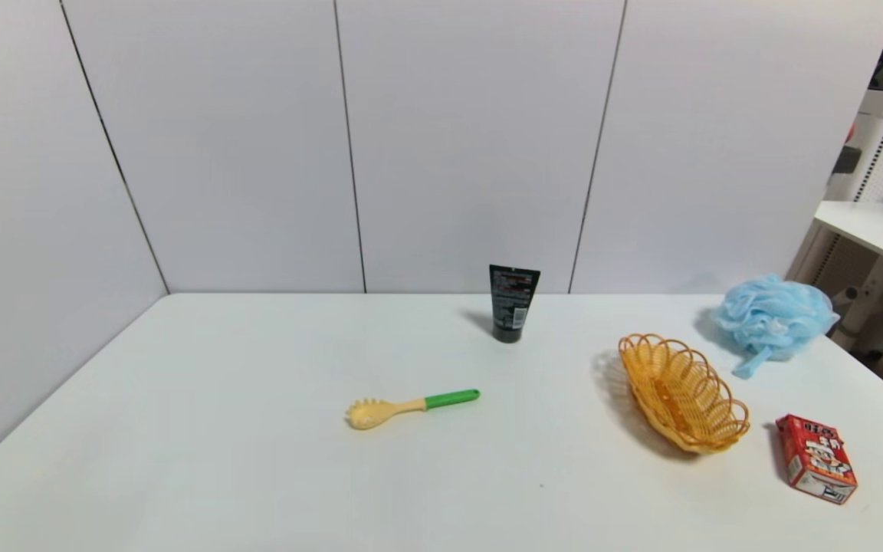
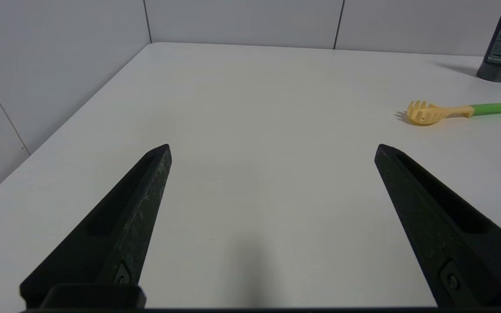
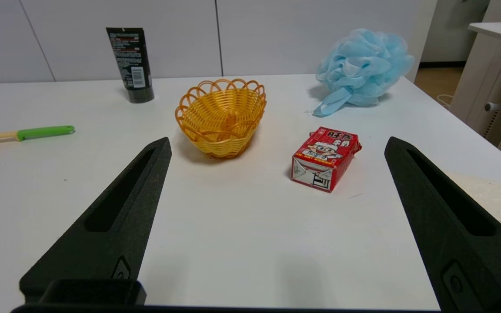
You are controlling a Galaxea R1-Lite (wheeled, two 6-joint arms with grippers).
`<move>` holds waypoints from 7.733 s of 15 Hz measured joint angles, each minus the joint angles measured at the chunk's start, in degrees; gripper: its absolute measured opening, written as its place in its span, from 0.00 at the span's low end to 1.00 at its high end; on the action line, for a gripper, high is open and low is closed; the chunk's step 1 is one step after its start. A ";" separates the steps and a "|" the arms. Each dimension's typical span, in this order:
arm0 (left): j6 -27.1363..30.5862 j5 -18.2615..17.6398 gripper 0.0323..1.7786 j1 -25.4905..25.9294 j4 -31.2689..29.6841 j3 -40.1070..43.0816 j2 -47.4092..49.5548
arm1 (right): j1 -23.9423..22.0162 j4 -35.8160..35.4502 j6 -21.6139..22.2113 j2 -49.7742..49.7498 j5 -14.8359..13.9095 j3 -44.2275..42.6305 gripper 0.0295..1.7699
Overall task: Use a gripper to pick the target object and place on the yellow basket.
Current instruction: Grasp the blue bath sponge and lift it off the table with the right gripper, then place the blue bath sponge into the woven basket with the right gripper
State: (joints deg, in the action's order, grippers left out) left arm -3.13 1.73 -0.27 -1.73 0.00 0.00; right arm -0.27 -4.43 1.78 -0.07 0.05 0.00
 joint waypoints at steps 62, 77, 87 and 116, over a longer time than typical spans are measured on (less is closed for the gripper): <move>0.02 0.00 0.95 0.00 0.00 0.00 0.00 | -14.14 30.11 2.54 130.45 -9.58 -100.74 0.91; 0.02 0.00 0.95 0.00 0.00 0.00 0.00 | -13.81 30.53 2.16 126.92 -8.67 -101.24 0.05; 0.02 0.00 0.95 0.00 0.00 0.00 0.00 | -3.89 40.34 2.27 102.96 -3.02 -87.60 0.05; 0.00 -0.02 0.95 0.00 0.00 0.00 0.00 | 9.80 36.89 2.07 91.61 -1.72 -66.45 0.74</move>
State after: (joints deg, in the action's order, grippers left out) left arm -3.13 1.71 -0.27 -1.73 0.00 0.00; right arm 9.53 32.46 3.85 91.54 -1.67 -66.45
